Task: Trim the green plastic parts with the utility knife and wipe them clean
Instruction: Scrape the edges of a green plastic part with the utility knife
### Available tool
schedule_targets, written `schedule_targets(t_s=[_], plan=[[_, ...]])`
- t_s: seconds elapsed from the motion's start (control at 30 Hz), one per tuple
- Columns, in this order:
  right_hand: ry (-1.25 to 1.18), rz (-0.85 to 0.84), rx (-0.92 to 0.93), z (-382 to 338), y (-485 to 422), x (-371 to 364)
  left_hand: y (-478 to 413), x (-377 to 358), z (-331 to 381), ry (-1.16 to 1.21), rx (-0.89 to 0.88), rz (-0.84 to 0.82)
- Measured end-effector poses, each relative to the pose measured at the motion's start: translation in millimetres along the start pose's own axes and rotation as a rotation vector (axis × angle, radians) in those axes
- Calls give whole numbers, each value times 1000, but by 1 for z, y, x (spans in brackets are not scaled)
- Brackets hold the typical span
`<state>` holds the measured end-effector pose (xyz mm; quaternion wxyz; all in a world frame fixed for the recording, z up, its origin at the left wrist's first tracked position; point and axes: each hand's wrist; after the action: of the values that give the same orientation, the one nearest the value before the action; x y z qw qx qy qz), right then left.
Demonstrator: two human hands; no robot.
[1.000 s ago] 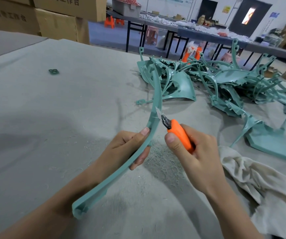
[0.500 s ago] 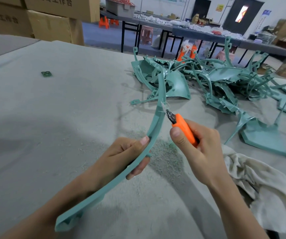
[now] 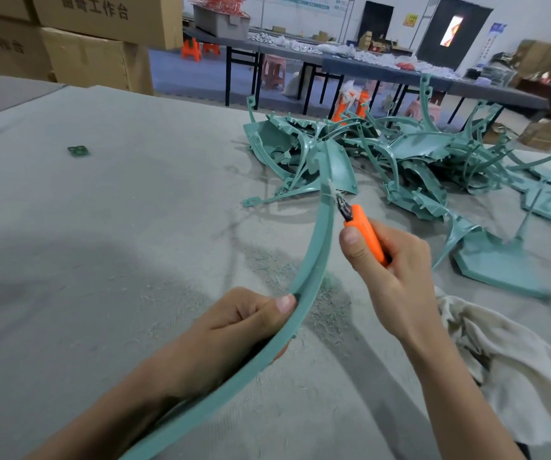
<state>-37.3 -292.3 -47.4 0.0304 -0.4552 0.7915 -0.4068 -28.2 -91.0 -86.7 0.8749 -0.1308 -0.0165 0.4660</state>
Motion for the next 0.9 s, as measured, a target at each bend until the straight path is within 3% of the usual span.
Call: schedule_targets(t_s=[0.2, 0.47, 0.7, 0.9], plan=[[10, -78, 37, 3, 7, 5, -4, 2, 2, 51, -40, 42], [-18, -5, 8, 5, -2, 7, 3, -1, 6, -58, 10, -49], [-42, -42, 26, 4, 3, 5, 3, -1, 10, -38, -11, -9], [-57, 19, -34, 7, -7, 8, 7, -6, 11, -116, 7, -107]])
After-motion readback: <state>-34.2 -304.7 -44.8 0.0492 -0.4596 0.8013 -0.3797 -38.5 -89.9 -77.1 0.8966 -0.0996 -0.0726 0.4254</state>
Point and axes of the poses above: each hand's wrist, its own y-axis away from the middle knuckle, its own x-axis out of the back of the hand, z = x × y, and after that the axes turned 13 degrees about z, right-handed
